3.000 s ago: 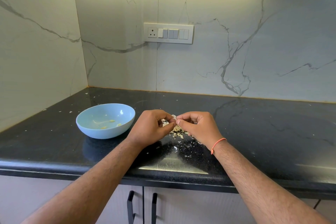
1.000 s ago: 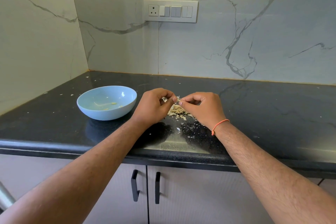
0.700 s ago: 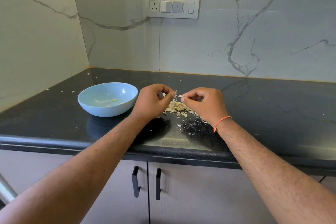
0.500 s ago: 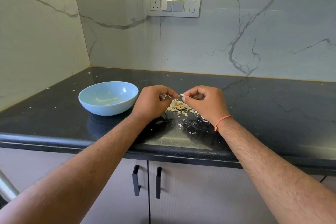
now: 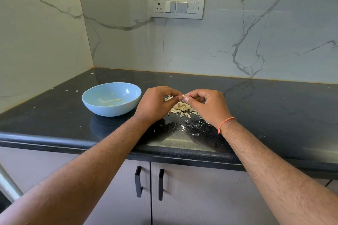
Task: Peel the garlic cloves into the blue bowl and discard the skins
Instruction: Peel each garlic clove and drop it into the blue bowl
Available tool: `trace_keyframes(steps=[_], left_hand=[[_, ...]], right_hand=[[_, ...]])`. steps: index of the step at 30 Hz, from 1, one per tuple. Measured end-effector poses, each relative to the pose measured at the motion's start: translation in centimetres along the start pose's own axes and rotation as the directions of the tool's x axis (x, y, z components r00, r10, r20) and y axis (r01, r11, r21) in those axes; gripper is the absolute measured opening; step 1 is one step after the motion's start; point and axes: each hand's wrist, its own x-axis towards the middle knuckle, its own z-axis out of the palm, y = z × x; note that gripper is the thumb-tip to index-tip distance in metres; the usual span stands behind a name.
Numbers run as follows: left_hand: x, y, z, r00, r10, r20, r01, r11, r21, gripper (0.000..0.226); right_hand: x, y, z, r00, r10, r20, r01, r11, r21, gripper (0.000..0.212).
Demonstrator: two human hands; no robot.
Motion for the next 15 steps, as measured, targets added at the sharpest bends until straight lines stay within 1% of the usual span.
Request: trace_keyframes(steps=[1, 4, 6, 9, 12, 13, 15], left_hand=[[-0.02, 0.01, 0.03, 1.0, -0.003, -0.001, 0.003, 1.0, 0.003, 0.014], [-0.04, -0.14, 0.13, 0.999, -0.028, -0.041, 0.027, 1.0, -0.013, 0.011], [-0.05, -0.23, 0.08, 0.996, -0.044, -0.075, 0.042, 0.999, -0.031, 0.01], [-0.18, -0.18, 0.03, 0.996, -0.022, -0.082, 0.02, 0.999, -0.029, 0.011], [-0.28, -0.05, -0.01, 0.997, -0.011, -0.083, 0.007, 0.999, -0.045, 0.011], [-0.31, -0.08, 0.03, 0.997, -0.007, -0.083, 0.003, 0.999, -0.042, 0.011], [-0.34, -0.03, 0.1, 0.996, -0.004, -0.084, 0.002, 1.0, -0.02, 0.011]], right_hand=[[0.03, 0.05, 0.02, 1.0, 0.003, 0.009, -0.003, 1.0, 0.006, 0.003], [0.13, 0.06, 0.1, 0.998, 0.035, 0.055, -0.038, 0.998, 0.05, 0.016], [0.12, 0.13, 0.08, 0.997, 0.028, 0.075, -0.031, 0.999, 0.037, 0.019], [0.12, 0.52, -0.03, 0.999, -0.051, 0.016, 0.052, 0.998, -0.044, 0.017], [0.17, 0.77, -0.2, 0.997, -0.055, -0.047, 0.052, 0.997, -0.063, 0.021], [0.19, 0.74, -0.22, 0.997, -0.057, -0.051, 0.054, 0.997, -0.058, 0.02], [0.11, 0.63, -0.27, 0.996, -0.081, -0.043, 0.078, 0.996, -0.048, 0.01]])
